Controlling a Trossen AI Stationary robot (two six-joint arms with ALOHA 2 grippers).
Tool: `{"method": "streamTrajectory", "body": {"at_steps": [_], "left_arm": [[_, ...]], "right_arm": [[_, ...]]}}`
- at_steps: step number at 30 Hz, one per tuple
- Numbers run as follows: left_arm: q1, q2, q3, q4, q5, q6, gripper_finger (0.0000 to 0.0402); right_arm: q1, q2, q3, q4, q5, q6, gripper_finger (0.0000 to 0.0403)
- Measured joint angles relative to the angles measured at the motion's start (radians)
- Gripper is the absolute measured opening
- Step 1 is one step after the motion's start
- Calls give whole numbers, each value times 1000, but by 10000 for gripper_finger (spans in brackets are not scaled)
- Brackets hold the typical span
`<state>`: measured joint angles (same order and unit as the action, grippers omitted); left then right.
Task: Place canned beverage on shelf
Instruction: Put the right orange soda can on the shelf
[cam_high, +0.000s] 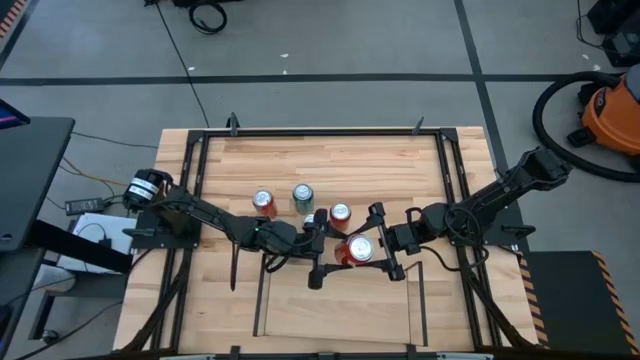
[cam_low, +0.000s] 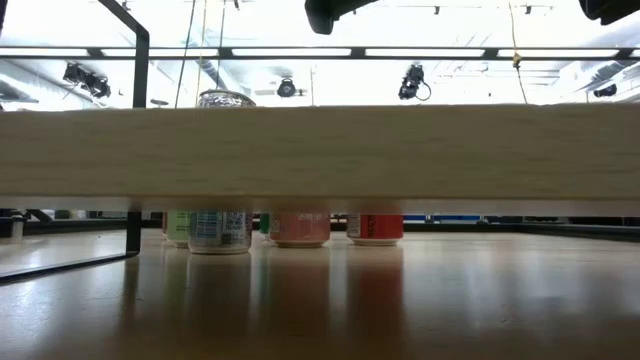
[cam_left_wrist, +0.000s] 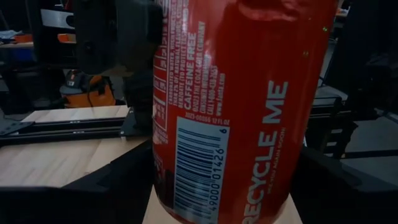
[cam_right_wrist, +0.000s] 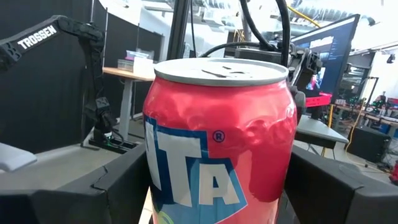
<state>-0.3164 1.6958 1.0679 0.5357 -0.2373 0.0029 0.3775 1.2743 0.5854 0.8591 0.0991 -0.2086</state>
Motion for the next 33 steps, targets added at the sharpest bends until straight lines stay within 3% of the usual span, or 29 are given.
{"method": "streamTrajectory", "body": {"at_steps": [8,13,20,26,33], "left_arm": [[0,0,-1,-17,-8,-5,313],[0,0,-2,-50,-104,2,313],[-2,0,-2,-109,-321,16,313],[-2,1,-2,-137,-452,16,313],[-1,1,-2,-149,-614,66,313]], "right_arm": [[3,-16,5,-66,71,61,349],[48,-42,110,-360,279,73,392],[101,-50,297,-773,554,205,394],[92,-50,369,-924,600,376,394],[83,-50,414,-1004,654,451,394]]}}
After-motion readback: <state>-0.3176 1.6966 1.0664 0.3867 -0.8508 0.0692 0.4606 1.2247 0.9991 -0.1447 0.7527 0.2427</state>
